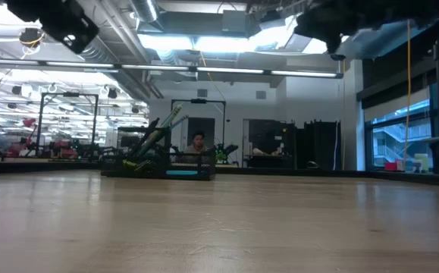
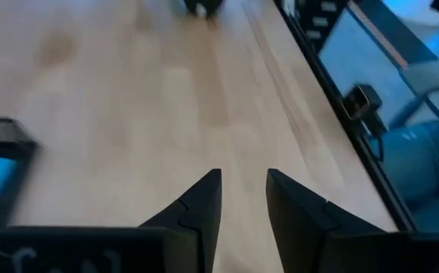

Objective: Pick and place office supplies into organizer
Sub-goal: Return to Home Position

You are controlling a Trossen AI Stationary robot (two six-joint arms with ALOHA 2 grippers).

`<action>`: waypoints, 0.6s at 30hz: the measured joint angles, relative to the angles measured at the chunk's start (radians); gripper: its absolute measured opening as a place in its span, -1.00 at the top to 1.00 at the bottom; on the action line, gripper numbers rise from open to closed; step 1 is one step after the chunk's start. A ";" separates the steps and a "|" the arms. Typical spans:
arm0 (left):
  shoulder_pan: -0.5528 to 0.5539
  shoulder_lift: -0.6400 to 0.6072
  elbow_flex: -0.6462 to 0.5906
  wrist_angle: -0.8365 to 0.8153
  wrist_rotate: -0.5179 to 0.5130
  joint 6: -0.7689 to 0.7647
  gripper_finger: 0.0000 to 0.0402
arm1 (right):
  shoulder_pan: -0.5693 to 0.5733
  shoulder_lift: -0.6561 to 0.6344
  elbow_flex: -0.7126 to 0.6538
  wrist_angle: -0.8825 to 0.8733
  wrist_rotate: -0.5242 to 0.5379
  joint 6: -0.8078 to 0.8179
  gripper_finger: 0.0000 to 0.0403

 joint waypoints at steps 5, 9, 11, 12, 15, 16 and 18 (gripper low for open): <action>0.029 -0.159 0.000 -0.063 -0.067 0.063 0.50 | -0.001 -0.138 -0.116 0.015 0.003 0.019 0.35; 0.047 -0.255 0.000 -0.086 -0.071 0.105 0.50 | -0.001 -0.234 -0.199 0.036 0.003 0.017 0.35; 0.055 -0.299 0.000 -0.104 -0.060 0.126 0.50 | -0.005 -0.274 -0.243 0.036 0.002 0.015 0.35; 0.059 -0.319 0.000 -0.109 -0.059 0.135 0.50 | -0.006 -0.294 -0.265 0.038 0.003 0.016 0.35; 0.074 -0.377 0.000 -0.120 -0.063 0.172 0.50 | -0.022 -0.350 -0.330 0.058 0.002 0.015 0.35; 0.081 -0.393 0.000 -0.120 -0.065 0.184 0.50 | -0.030 -0.367 -0.351 0.062 0.003 0.016 0.35; 0.100 -0.423 0.000 -0.120 -0.068 0.202 0.50 | -0.050 -0.404 -0.394 0.071 0.003 0.019 0.35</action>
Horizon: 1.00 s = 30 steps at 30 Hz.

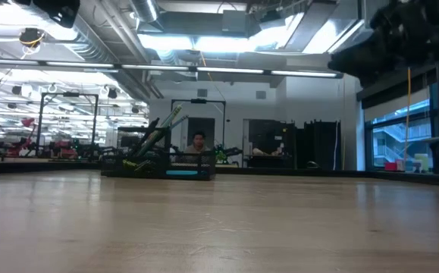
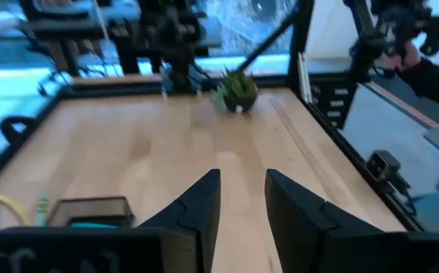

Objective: Pick and place office supplies into organizer
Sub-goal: Return to Home Position

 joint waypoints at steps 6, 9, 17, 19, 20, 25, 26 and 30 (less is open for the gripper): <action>0.060 -0.071 0.000 -0.006 -0.052 0.032 0.50 | -0.054 -0.132 -0.103 0.038 0.000 -0.006 0.35; 0.081 -0.091 -0.005 -0.001 -0.041 0.055 0.50 | -0.078 -0.199 -0.137 0.037 -0.002 -0.025 0.35; 0.126 -0.223 -0.135 0.029 -0.089 0.056 0.50 | -0.125 -0.333 -0.153 -0.023 -0.011 -0.059 0.35; 0.132 -0.280 -0.159 0.057 -0.083 0.058 0.50 | -0.133 -0.363 -0.153 -0.052 -0.012 -0.060 0.35; 0.134 -0.309 -0.167 0.066 -0.086 0.058 0.50 | -0.137 -0.378 -0.153 -0.068 -0.012 -0.061 0.35; 0.140 -0.361 -0.194 0.076 -0.160 0.059 0.50 | -0.147 -0.444 -0.153 -0.121 -0.012 -0.063 0.35; 0.140 -0.359 -0.196 0.085 -0.161 0.059 0.50 | -0.147 -0.453 -0.153 -0.126 -0.012 -0.064 0.35; 0.140 -0.361 -0.246 0.112 -0.176 0.060 0.50 | -0.150 -0.480 -0.153 -0.155 -0.018 -0.072 0.35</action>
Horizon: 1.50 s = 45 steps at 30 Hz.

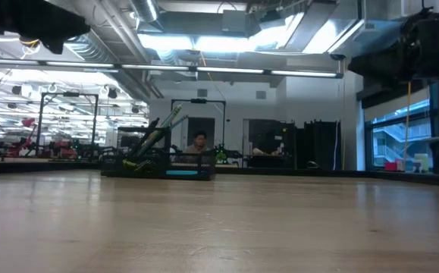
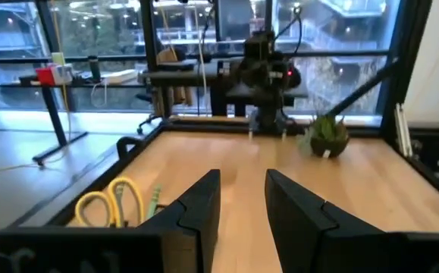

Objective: Pick and place office supplies into organizer
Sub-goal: Return to Home Position

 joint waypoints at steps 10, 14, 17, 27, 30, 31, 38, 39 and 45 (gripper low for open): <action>0.003 0.000 -0.138 0.105 -0.015 -0.045 0.50 | 0.000 0.003 0.000 -0.026 -0.001 0.016 0.35; 0.003 0.000 -0.175 0.149 -0.014 -0.046 0.50 | 0.001 0.003 0.000 -0.062 -0.002 0.028 0.35; 0.003 -0.001 -0.215 0.202 -0.014 -0.046 0.50 | 0.001 0.003 0.000 -0.073 -0.011 0.043 0.35; 0.003 -0.001 -0.297 0.306 -0.012 -0.046 0.50 | 0.001 0.003 0.000 -0.059 -0.026 0.042 0.35; 0.003 0.000 -0.297 0.303 -0.013 -0.030 0.50 | 0.001 0.003 -0.005 -0.051 -0.026 0.040 0.35; 0.003 0.003 -0.297 0.303 -0.013 -0.018 0.50 | 0.001 0.003 -0.016 -0.035 -0.026 0.039 0.35; 0.003 0.017 -0.297 0.302 -0.013 -0.008 0.50 | 0.003 0.015 -0.069 0.000 -0.026 0.022 0.35; 0.003 0.016 -0.297 0.304 -0.013 -0.009 0.50 | 0.003 0.014 -0.069 -0.001 -0.026 0.015 0.35; 0.003 0.016 -0.297 0.302 -0.012 -0.010 0.50 | 0.003 0.018 -0.069 -0.004 -0.026 0.040 0.35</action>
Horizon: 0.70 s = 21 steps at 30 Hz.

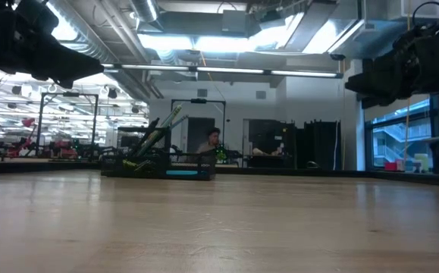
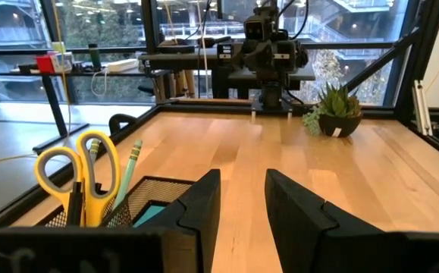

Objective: Pick and place office supplies into organizer
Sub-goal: Return to Home Position

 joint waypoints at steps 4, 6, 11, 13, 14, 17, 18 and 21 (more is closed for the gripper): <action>0.000 0.000 0.000 0.000 0.000 -0.001 0.50 | 0.000 0.000 0.000 0.000 0.000 0.020 0.35; 0.000 0.000 0.000 0.000 0.000 0.000 0.50 | 0.000 0.000 0.000 0.000 0.000 0.028 0.35; 0.000 0.000 0.000 0.000 0.001 0.000 0.50 | 0.000 0.000 0.000 0.000 0.000 0.027 0.35; 0.000 0.000 0.000 0.000 0.001 -0.001 0.50 | 0.000 0.000 0.000 0.000 0.000 0.027 0.35; 0.000 0.000 0.000 0.000 0.001 -0.001 0.50 | 0.000 0.000 0.000 0.000 0.000 0.027 0.35; 0.000 0.000 0.000 0.000 0.001 -0.001 0.50 | 0.000 0.000 0.000 0.000 0.000 0.026 0.35; 0.000 0.000 0.000 0.000 0.001 -0.001 0.50 | 0.000 -0.001 0.000 0.000 0.000 0.026 0.35; 0.000 0.000 0.000 0.000 0.001 -0.001 0.50 | 0.000 -0.001 0.001 0.000 0.000 0.025 0.35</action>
